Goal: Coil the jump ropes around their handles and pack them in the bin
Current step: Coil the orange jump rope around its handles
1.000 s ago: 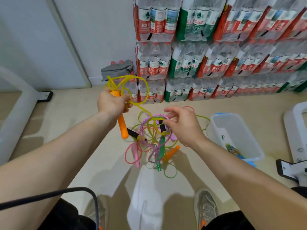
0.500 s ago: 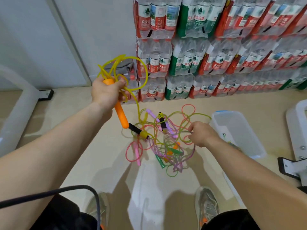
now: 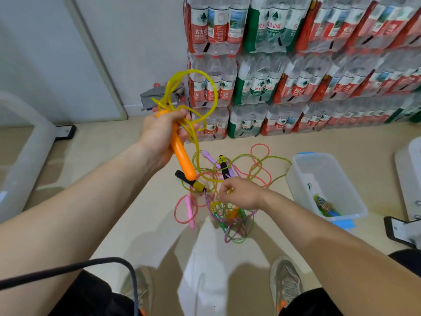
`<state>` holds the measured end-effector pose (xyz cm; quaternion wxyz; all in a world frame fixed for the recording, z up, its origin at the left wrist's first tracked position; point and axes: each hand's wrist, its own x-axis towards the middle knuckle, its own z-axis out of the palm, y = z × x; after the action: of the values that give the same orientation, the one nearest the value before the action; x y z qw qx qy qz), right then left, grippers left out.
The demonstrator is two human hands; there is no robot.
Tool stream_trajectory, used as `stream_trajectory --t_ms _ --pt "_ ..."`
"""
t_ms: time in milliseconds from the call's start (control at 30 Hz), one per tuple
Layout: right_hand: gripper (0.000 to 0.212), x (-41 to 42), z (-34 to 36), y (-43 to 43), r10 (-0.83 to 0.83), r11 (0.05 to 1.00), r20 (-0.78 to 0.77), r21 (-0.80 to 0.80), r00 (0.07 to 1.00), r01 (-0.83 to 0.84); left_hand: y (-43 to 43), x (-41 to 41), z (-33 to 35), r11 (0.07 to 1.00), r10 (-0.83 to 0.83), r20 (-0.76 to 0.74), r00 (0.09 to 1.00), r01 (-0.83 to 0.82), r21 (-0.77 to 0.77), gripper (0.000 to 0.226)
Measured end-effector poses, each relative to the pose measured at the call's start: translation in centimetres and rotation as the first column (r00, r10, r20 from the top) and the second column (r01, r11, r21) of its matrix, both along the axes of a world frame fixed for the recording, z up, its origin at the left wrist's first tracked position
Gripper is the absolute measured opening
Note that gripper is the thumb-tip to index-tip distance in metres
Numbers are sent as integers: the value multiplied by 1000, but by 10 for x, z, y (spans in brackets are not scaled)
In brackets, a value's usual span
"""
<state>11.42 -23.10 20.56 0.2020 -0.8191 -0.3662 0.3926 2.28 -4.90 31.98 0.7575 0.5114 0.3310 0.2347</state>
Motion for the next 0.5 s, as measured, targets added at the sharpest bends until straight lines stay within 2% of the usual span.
stream_trajectory --t_ms 67,133,200,267,300,367,433,500 --pt "23 4 -9 -7 30 998 44 -55 999 -28 11 -3 1 999 38 -12 999 -37 25 7" --pt "19 9 -14 -14 -14 997 138 -74 990 25 21 -4 -2 986 96 -60 994 -86 141 9" --pt "23 13 -13 -22 -148 989 238 12 960 149 30 -5 -8 940 186 -116 976 -142 311 16" --pt "28 18 -8 -28 -330 938 253 196 910 286 40 -6 -15 878 239 -163 957 -142 457 19" --pt "30 19 -4 -29 -424 886 195 292 885 360 45 -7 -20 850 254 -186 949 -127 512 18" --pt "37 20 8 -29 -587 718 -64 419 807 556 55 -11 -29 787 280 -246 928 -75 613 17" --pt "36 21 20 -27 -643 573 -289 432 709 696 58 -15 -39 740 261 -339 904 38 671 17" --pt "35 22 34 -22 -632 511 -454 364 628 779 51 -17 -46 706 185 -429 884 185 684 19"
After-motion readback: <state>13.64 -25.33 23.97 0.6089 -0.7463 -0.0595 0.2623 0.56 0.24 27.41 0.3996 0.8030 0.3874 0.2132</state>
